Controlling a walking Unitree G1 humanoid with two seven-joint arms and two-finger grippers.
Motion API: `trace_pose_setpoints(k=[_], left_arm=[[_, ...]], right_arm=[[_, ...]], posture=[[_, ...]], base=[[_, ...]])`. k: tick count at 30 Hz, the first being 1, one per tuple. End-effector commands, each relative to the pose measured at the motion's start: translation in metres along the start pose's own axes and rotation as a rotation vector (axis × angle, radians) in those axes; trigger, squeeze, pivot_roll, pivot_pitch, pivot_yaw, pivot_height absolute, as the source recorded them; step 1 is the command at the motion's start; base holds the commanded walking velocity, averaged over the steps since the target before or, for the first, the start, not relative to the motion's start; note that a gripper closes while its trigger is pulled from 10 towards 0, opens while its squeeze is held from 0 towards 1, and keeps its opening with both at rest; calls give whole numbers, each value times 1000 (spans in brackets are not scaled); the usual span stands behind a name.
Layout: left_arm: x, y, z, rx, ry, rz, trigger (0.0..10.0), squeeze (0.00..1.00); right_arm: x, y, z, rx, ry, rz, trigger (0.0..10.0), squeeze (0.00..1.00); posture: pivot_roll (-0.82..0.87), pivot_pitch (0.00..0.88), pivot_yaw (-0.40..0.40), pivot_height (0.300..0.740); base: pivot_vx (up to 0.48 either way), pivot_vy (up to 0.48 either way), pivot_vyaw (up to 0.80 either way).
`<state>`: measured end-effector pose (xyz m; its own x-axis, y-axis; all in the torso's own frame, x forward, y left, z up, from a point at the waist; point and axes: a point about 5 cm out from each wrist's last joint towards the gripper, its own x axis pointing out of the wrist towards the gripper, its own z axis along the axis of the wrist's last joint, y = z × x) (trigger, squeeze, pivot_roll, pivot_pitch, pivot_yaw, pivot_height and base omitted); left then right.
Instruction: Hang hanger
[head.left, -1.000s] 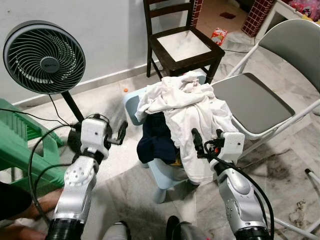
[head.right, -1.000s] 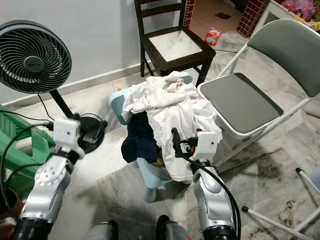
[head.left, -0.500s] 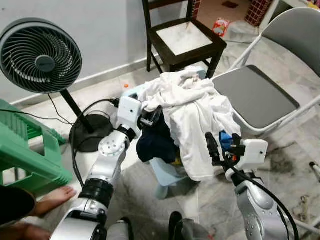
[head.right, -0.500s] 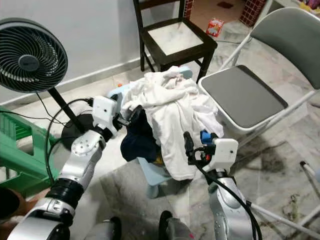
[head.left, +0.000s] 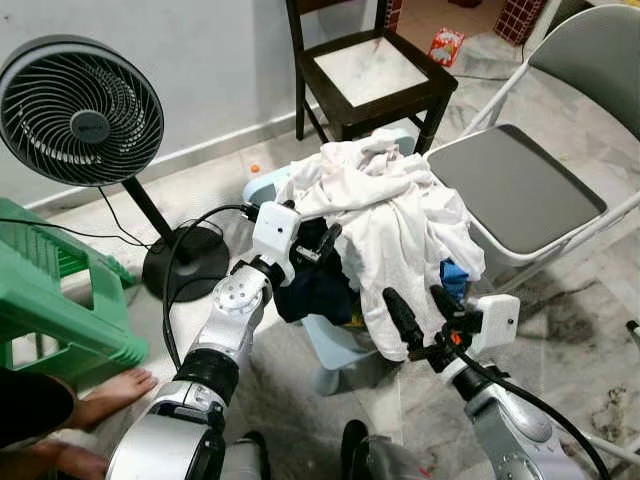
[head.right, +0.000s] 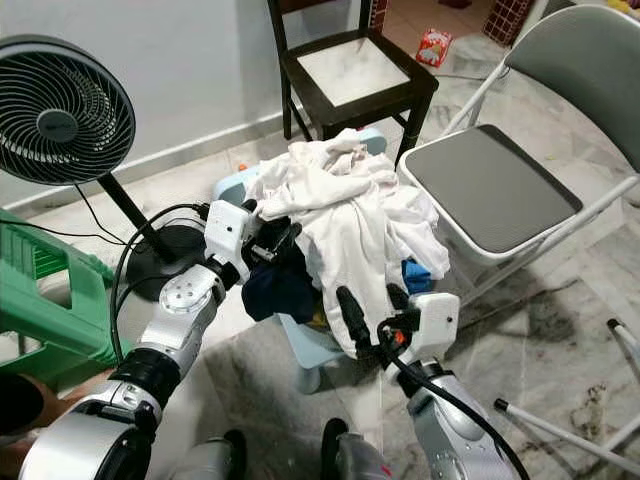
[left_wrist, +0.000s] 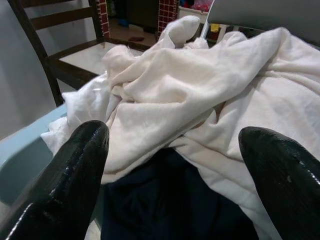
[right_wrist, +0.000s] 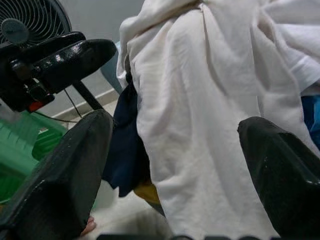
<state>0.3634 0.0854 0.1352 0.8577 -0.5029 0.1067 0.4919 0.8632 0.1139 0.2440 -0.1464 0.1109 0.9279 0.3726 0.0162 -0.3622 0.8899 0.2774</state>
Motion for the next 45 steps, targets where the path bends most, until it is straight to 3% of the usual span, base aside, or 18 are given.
trace_pose_setpoints(k=[1,6,8,16,25,26,31,34,40,41,42,45], left_arm=[[1,-2,1,8,-8,-8,10000,0],[-2,1,3,-1,-39,12,10000,0],[-9,3,-1,2,-43,20,10000,0],[-27,5,-7,20,-54,37,10000,0],[-51,9,-11,27,-56,86,10000,0],[-54,9,-12,28,-49,92,10000,0],[-61,5,-12,29,-44,95,10000,0],[-67,1,-10,35,-41,88,10000,0],[-80,3,-11,50,-11,100,10000,0],[-81,3,-11,50,-9,101,10000,0],[-86,2,-12,49,2,103,10000,0],[-90,0,-13,46,12,106,10000,0]], right_arm=[[2,2,-2,12,8,4,10000,0],[20,6,2,-13,-18,-16,10000,0],[38,14,3,-38,-27,-11,10000,0],[62,36,-8,-62,-5,53,10000,0],[95,59,-8,-212,-30,57,10000,0],[98,61,-10,-221,-28,64,0,0],[103,61,-10,-287,-37,39,0,0],[104,41,-9,-364,-36,-76,0,0],[103,15,8,-393,-124,-215,0,0],[103,14,10,-398,-140,-221,980,0],[104,14,17,-385,-176,-219,10000,0],[106,15,23,-398,-202,-214,10000,0]], posture=[[87,311,-12,740],[102,313,-14,740],[121,314,-14,740],[158,317,-14,740],[189,315,-22,740],[192,314,-25,740],[201,315,-29,740],[205,315,-30,740],[203,315,-20,740],[203,315,-20,740],[205,315,-18,740],[212,314,-16,740]], base=[[0,0,0],[0,0,0],[0,0,0],[0,0,0],[0,0,0],[0,0,0],[0,0,0],[0,0,0],[0,0,0],[0,0,0],[0,0,0],[0,0,0]])
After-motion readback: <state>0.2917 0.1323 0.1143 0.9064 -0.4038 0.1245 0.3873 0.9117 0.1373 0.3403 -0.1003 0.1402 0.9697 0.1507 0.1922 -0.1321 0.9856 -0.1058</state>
